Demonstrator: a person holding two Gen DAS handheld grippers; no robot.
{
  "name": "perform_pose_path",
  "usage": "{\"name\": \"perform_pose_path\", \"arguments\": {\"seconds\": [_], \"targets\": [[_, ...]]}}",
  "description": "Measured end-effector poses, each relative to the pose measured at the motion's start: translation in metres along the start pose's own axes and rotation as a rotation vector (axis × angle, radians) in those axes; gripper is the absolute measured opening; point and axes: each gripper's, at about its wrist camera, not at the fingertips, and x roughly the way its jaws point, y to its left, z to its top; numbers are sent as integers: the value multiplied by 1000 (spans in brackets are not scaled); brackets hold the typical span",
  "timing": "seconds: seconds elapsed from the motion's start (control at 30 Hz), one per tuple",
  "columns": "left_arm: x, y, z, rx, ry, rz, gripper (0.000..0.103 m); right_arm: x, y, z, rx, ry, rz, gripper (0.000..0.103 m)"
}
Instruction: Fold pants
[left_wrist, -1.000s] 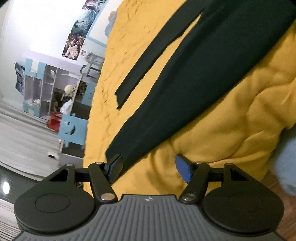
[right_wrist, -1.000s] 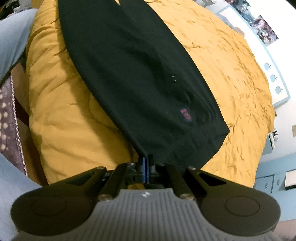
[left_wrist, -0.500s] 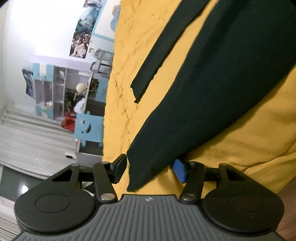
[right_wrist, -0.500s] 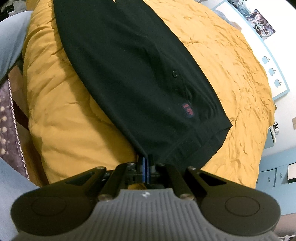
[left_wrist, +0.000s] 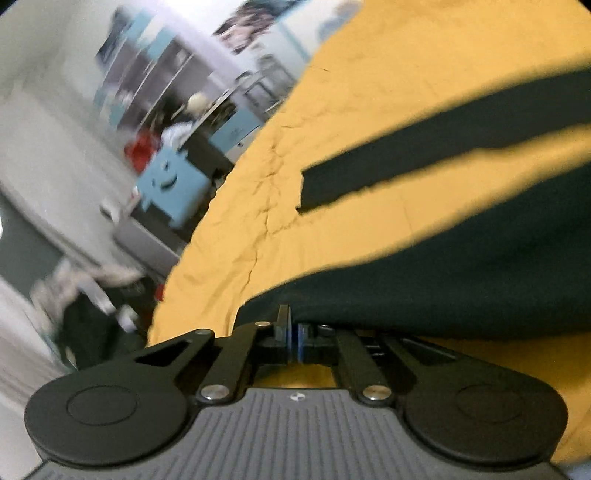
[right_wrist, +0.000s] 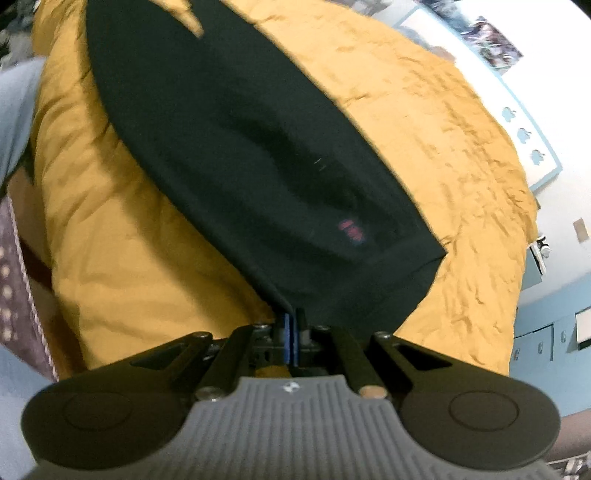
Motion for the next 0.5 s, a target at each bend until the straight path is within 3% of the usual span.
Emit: {"name": "perform_pose_path", "arguments": {"seconds": [0.13,0.3,0.5], "targets": [[1,23,35,-135,18,-27,2,-8,-36,16,103,-65,-23,0],[19,34,86,-217,68,-32,2,7,-82,43,185,-80,-56,0],[52,15,137,-196,99,-2,2,58,-134,78,245,-57,-74,0]]}}
